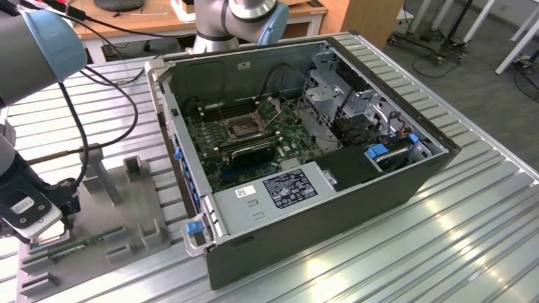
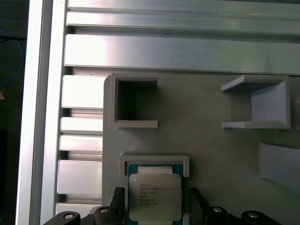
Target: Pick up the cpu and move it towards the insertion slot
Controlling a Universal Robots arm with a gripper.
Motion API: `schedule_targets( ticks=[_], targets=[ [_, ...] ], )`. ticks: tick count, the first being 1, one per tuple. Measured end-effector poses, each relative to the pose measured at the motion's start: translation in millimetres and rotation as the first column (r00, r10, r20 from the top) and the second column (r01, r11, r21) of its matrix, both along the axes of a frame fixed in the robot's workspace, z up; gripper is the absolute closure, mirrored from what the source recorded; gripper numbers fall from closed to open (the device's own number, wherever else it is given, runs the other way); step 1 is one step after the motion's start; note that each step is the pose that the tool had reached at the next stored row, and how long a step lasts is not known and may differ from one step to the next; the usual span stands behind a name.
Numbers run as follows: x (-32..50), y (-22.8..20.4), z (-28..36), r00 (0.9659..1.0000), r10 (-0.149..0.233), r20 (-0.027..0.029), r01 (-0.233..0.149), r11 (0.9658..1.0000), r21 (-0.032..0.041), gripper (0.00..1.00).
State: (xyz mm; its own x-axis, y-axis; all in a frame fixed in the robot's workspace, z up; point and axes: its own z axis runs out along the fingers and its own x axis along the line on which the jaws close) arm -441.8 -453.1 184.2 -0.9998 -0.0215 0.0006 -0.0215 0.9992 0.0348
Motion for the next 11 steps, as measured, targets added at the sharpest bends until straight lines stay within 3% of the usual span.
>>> schedule_targets(
  ticks=[11],
  targets=[
    [0.0, 1.7, -1.4, 1.0000, 0.007, -0.0001, -0.007, 1.0000, 0.0030, 0.35]
  ],
)
